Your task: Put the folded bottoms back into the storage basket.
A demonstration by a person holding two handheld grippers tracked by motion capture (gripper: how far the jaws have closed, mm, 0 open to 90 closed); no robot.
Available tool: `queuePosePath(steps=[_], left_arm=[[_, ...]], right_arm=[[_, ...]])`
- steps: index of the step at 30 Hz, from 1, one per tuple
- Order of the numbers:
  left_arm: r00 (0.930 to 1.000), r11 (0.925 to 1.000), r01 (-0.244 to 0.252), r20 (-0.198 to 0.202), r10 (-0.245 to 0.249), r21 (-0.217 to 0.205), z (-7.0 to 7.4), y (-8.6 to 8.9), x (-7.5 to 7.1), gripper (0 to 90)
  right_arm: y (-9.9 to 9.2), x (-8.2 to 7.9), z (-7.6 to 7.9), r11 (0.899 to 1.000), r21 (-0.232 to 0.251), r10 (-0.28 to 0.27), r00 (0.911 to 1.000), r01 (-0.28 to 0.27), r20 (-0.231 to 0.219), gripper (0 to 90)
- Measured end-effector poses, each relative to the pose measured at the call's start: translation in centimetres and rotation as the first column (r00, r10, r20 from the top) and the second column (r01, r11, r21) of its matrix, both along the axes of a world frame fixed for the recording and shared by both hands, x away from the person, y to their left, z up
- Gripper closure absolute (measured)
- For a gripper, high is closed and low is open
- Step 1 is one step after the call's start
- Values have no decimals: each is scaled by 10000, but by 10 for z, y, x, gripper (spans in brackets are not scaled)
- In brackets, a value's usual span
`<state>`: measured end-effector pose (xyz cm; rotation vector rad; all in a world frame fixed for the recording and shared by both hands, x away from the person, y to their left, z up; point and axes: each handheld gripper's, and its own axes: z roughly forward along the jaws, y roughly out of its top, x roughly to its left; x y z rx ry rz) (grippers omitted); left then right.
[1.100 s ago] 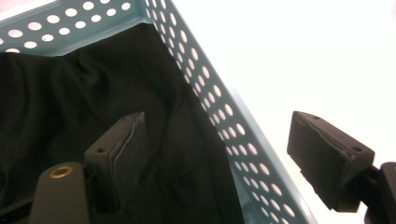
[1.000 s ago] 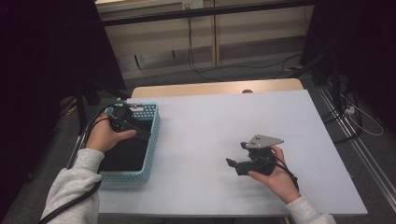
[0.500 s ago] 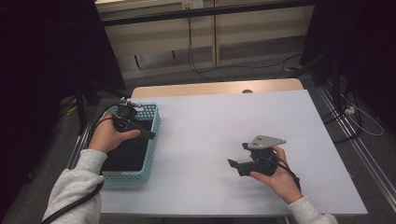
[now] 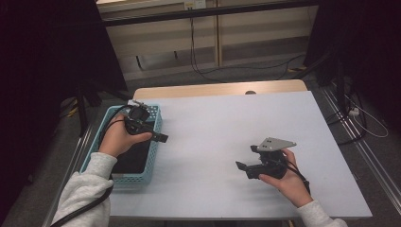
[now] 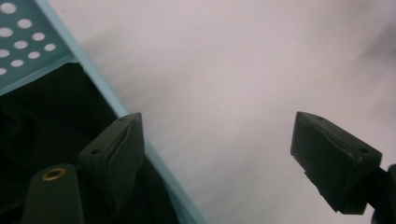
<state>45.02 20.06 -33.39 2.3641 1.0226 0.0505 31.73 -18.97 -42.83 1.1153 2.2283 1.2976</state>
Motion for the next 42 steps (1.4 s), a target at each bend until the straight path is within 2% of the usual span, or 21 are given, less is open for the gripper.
queuePosePath(steps=[21,42], left_arm=[[9966,9961,827,-31,-828,-300,-12,-29,-13,164],[9937,9920,1112,-69,-1118,-601,-20,-41,-23,158]], right_arm=[[-16,-4,-1,9999,-64,-98,9999,98,-40,181],[-30,-9,-2,9997,-175,-176,9998,175,-91,181]])
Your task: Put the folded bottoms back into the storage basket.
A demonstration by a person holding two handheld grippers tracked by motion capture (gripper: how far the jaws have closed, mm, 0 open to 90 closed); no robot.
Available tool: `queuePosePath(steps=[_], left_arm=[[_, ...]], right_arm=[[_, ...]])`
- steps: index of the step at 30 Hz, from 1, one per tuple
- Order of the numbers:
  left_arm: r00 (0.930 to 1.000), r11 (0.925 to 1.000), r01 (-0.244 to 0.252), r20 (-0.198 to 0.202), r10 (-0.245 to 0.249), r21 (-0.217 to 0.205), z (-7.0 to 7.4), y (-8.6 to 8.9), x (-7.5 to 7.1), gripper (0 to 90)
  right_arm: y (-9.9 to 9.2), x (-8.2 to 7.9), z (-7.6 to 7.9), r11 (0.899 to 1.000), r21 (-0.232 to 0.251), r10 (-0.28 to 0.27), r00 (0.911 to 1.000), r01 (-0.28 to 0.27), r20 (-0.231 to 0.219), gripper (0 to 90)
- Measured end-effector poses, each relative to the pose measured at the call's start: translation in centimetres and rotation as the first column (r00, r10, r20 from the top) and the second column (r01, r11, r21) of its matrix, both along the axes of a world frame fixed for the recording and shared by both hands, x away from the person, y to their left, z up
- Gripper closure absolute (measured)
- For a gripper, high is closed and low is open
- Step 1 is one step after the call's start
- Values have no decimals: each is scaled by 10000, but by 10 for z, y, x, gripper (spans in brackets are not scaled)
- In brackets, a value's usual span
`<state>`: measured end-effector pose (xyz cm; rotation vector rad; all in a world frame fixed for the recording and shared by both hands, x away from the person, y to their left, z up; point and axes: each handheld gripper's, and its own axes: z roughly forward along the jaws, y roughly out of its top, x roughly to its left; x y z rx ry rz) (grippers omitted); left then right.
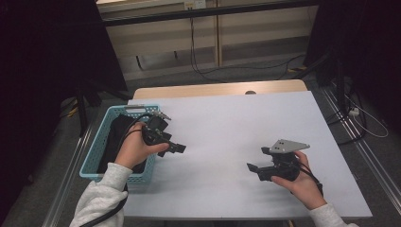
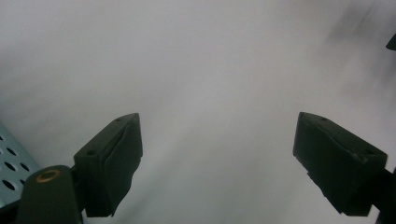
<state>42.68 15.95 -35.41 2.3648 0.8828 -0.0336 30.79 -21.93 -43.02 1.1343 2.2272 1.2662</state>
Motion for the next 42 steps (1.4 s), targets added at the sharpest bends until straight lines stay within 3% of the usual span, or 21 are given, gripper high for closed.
queuePosePath(steps=[11,42], left_arm=[[9998,9998,197,-83,-196,43,-9,-8,-6,153],[9986,9980,451,-243,-462,-448,-33,-15,-21,149]], right_arm=[[-6,-2,-1,10000,-43,-6,10000,6,-31,181],[-17,-11,-3,9998,-201,-56,9999,54,-98,182]])
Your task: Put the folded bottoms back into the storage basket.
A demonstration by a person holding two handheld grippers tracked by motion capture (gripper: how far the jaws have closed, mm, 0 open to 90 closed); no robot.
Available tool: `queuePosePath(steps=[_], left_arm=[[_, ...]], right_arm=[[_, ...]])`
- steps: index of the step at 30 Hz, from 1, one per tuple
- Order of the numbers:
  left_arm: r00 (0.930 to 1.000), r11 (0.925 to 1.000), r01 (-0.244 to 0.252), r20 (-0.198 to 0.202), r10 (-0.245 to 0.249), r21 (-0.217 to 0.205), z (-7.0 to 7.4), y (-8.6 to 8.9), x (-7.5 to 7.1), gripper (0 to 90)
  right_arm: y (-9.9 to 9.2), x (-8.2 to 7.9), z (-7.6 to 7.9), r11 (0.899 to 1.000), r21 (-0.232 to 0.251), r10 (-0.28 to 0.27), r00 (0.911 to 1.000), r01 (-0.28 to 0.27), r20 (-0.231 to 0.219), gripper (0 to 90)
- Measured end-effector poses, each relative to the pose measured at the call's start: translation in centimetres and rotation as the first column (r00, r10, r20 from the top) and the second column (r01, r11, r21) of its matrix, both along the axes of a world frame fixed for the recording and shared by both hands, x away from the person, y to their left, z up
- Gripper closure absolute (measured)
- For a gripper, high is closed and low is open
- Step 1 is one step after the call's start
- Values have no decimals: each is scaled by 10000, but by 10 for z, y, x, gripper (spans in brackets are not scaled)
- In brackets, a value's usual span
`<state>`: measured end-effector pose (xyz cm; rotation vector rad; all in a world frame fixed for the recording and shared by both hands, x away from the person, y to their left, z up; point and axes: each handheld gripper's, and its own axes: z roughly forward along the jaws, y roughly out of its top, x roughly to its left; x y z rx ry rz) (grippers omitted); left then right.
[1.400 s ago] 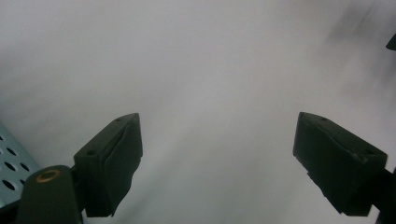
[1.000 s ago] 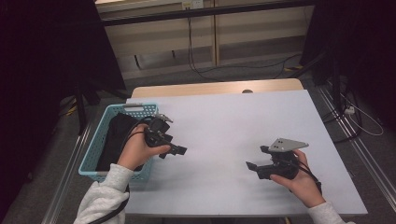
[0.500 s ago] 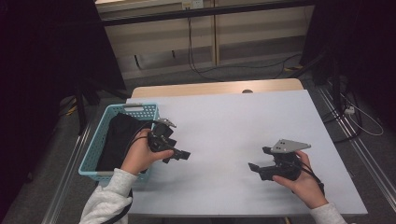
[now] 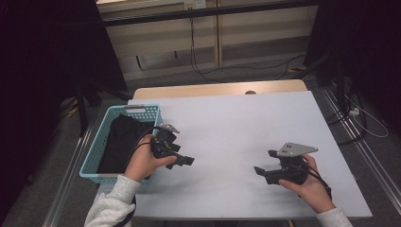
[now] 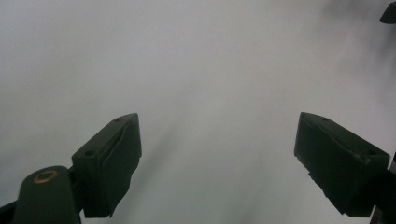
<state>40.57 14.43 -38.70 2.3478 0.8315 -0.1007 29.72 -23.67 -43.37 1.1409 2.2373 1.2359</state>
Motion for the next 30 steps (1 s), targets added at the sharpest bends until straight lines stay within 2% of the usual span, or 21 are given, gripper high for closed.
queuePosePath(steps=[12,23,30], left_arm=[[9999,9999,13,-104,-14,-137,-9,2,-3,143],[10000,9996,-31,-28,30,-289,-15,2,-8,142],[9999,9987,-106,-63,103,-503,-21,3,-11,141]], right_arm=[[-5,-4,-3,9999,-134,66,9999,-67,-75,182],[-11,-7,-4,9998,-216,-25,9998,21,-187,182],[-13,-9,-6,9996,-285,7,9998,-13,-211,182]])
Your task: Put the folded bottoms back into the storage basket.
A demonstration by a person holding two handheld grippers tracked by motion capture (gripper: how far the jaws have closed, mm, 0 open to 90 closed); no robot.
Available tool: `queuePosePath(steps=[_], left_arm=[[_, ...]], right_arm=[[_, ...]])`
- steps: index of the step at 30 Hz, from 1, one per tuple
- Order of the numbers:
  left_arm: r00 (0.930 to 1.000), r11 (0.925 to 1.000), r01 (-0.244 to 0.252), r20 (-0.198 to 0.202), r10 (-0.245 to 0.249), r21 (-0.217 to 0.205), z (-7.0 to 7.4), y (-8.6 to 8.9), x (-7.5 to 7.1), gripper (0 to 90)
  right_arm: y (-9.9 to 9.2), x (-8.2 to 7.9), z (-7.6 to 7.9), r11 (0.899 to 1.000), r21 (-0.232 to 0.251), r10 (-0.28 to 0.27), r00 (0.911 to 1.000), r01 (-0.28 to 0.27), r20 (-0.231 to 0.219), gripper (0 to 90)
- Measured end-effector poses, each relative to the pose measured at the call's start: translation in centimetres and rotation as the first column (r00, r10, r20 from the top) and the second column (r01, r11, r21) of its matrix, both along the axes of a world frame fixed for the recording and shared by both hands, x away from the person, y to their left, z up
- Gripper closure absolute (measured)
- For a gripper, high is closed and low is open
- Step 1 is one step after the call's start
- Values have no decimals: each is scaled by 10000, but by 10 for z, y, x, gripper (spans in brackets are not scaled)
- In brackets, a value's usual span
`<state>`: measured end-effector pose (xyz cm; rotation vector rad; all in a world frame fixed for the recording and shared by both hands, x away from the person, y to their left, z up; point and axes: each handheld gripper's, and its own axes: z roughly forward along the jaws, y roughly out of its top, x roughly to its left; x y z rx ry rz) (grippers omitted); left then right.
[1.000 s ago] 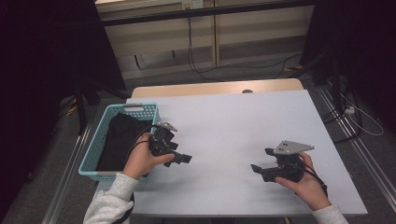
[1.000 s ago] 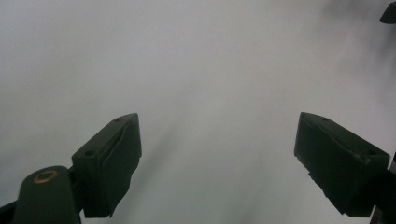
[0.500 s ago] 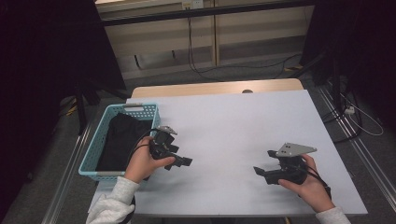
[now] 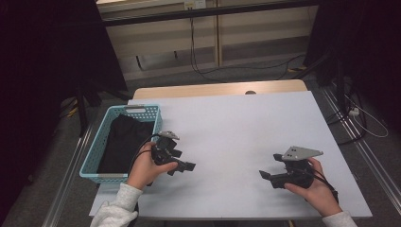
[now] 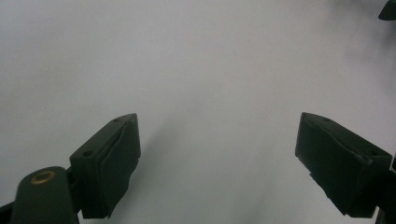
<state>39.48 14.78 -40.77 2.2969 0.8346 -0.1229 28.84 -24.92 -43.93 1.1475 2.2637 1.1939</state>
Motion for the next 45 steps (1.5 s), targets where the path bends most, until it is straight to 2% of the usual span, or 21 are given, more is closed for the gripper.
queuePosePath(steps=[5,32,45], left_arm=[[10000,9999,-56,31,57,-87,-2,2,-2,141],[9997,9984,-222,52,225,-512,-16,13,-11,137],[9998,9977,-97,185,110,-676,-18,13,-15,133]], right_arm=[[-2,-1,0,9999,111,-28,10000,28,-51,182],[-12,-7,-3,9999,-65,-159,9998,158,-139,182],[-17,-9,-4,9997,-122,-196,9996,194,-183,181]])
